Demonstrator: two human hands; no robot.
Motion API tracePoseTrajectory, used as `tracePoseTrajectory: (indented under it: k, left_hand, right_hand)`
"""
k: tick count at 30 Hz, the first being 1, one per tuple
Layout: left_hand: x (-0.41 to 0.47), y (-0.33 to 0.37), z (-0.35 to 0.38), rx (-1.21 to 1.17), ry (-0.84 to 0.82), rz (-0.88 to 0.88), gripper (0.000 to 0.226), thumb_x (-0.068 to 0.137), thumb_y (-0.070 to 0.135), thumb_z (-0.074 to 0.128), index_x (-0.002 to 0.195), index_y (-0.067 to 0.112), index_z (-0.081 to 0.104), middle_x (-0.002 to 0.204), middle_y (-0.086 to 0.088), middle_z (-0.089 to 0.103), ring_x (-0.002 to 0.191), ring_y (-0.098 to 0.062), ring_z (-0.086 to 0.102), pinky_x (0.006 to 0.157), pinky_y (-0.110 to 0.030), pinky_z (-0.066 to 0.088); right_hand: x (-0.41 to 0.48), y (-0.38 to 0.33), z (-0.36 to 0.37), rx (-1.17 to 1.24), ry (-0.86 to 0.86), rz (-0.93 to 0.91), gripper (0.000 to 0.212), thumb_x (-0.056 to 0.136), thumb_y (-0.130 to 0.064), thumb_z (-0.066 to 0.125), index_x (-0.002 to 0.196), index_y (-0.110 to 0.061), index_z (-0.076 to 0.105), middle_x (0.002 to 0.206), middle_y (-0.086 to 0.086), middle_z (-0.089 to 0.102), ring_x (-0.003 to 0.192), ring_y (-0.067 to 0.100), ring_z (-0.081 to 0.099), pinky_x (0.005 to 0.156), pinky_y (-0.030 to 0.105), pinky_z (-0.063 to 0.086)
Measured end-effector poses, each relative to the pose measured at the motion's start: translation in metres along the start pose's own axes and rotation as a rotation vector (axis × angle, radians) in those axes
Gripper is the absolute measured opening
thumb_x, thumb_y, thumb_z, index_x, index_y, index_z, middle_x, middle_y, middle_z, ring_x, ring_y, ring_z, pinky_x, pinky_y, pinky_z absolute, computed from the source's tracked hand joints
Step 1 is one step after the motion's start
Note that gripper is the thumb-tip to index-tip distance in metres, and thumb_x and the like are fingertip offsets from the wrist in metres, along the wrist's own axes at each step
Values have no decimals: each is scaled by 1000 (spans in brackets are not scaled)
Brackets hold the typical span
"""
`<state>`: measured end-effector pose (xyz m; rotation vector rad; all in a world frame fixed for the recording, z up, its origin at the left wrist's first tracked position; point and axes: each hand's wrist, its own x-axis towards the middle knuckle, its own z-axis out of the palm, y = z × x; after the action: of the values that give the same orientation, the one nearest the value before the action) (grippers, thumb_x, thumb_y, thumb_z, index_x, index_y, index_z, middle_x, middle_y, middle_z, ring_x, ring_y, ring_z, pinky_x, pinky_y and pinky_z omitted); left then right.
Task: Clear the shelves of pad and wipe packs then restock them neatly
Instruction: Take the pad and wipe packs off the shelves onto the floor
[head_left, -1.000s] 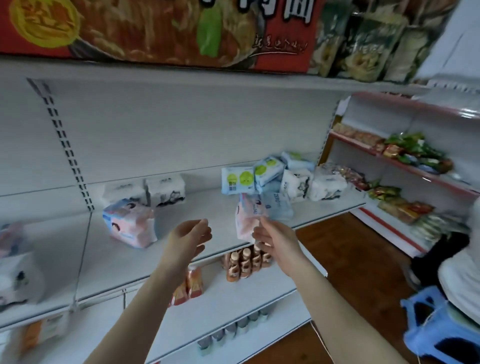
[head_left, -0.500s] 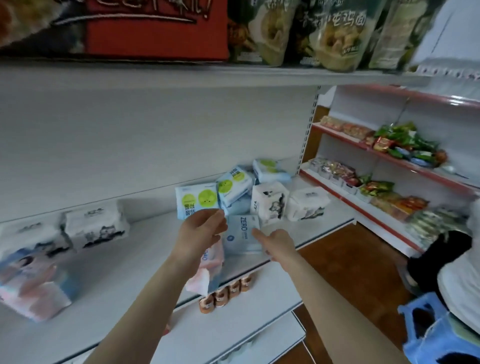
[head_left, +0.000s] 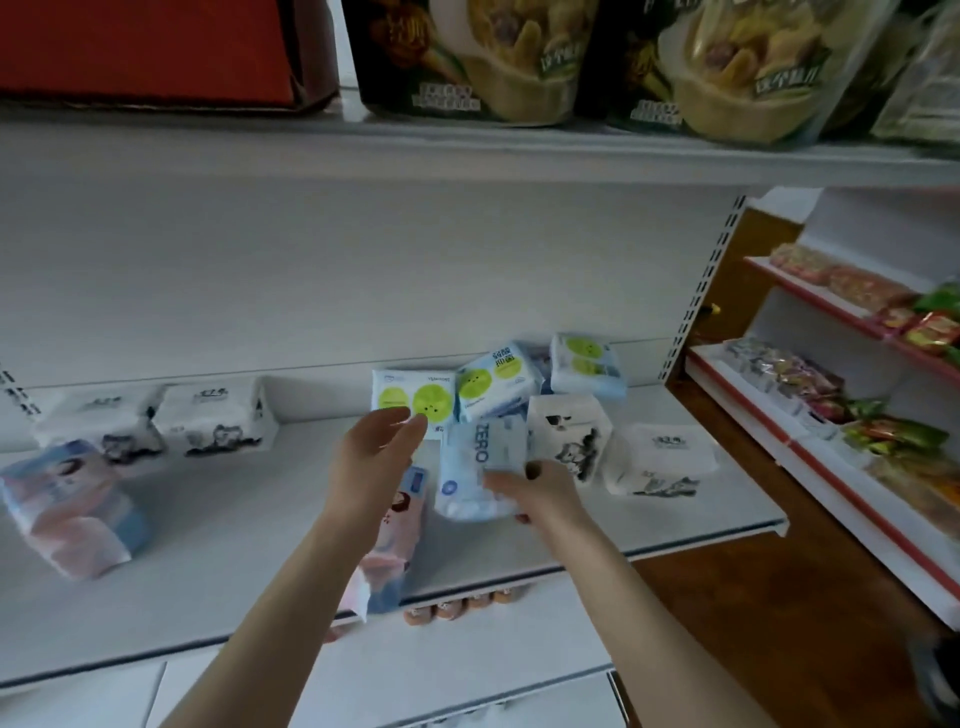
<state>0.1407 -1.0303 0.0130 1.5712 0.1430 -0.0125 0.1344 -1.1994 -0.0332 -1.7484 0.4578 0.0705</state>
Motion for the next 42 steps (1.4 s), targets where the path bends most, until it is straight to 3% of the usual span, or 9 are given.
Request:
tracePoseTrajectory:
  k: [4, 9, 15, 18, 21, 25, 30, 36, 42]
  left_hand:
    - [11, 8, 1, -116, -62, -86, 74, 63, 46, 79, 121, 7, 55, 111, -13, 66, 99, -26, 65, 87, -39, 52]
    - [20, 14, 0, -418, -188, -232, 29, 79, 23, 66, 101, 4, 64, 78, -9, 74, 62, -20, 70, 53, -28, 57]
    - [30, 14, 2, -424, -85, -156, 7, 87, 15, 63, 90, 9, 61, 61, -1, 71, 50, -13, 67, 42, -23, 52]
    - [37, 16, 14, -363, -81, -114, 13, 85, 17, 65, 95, 9, 62, 71, -3, 73, 58, -15, 69, 46, -24, 54]
    - [42, 20, 32, -333, -77, -115, 16, 84, 18, 66, 96, 9, 62, 80, -6, 72, 70, -21, 68, 50, -27, 56]
    - [50, 23, 52, -298, -50, -106, 12, 84, 18, 67, 93, 12, 61, 87, -7, 70, 76, -22, 67, 62, -33, 57]
    - [56, 20, 70, -342, 42, -100, 19, 84, 21, 67, 99, 11, 61, 92, -10, 69, 77, -22, 66, 65, -35, 57]
    - [51, 23, 74, -536, -128, -101, 69, 66, 65, 59, 120, 22, 62, 110, -8, 70, 96, -25, 69, 71, -39, 59]
    - [44, 24, 58, -551, -129, 28, 63, 77, 53, 55, 127, 15, 56, 118, -9, 67, 108, -25, 64, 87, -42, 55]
  right_hand:
    - [-17, -49, -13, 146, -170, -188, 8, 78, -20, 73, 86, -18, 70, 83, 2, 72, 79, 16, 67, 67, 27, 52]
    - [-17, -79, -11, 90, -328, -221, 13, 86, -25, 65, 90, -13, 67, 82, 1, 69, 78, 16, 66, 72, 29, 52]
    - [50, -77, -77, -92, 366, -290, 31, 88, -15, 55, 58, -6, 52, 66, 10, 48, 63, 19, 44, 61, 29, 34]
    - [82, -67, -105, -160, 448, -162, 28, 90, -29, 56, 68, -14, 47, 67, 4, 42, 68, 20, 44, 53, 26, 29]
    - [105, -53, -115, -102, 335, 30, 58, 86, -36, 65, 126, 2, 48, 118, 19, 56, 103, 31, 56, 78, 32, 47]
    - [114, -51, -123, -41, 232, 16, 35, 83, -29, 69, 94, 1, 55, 89, 15, 61, 64, 17, 55, 52, 23, 46]
    - [103, -82, -133, 183, 99, -173, 26, 86, -24, 65, 103, -6, 59, 89, 7, 62, 76, 17, 59, 57, 25, 45]
    - [63, -116, -88, 18, -137, -470, 9, 85, -23, 67, 89, -16, 64, 81, 2, 65, 71, 13, 62, 65, 33, 55]
    - [58, -126, -44, -91, -283, -662, 11, 84, -22, 68, 75, -27, 62, 70, -3, 61, 67, 12, 55, 65, 30, 43]
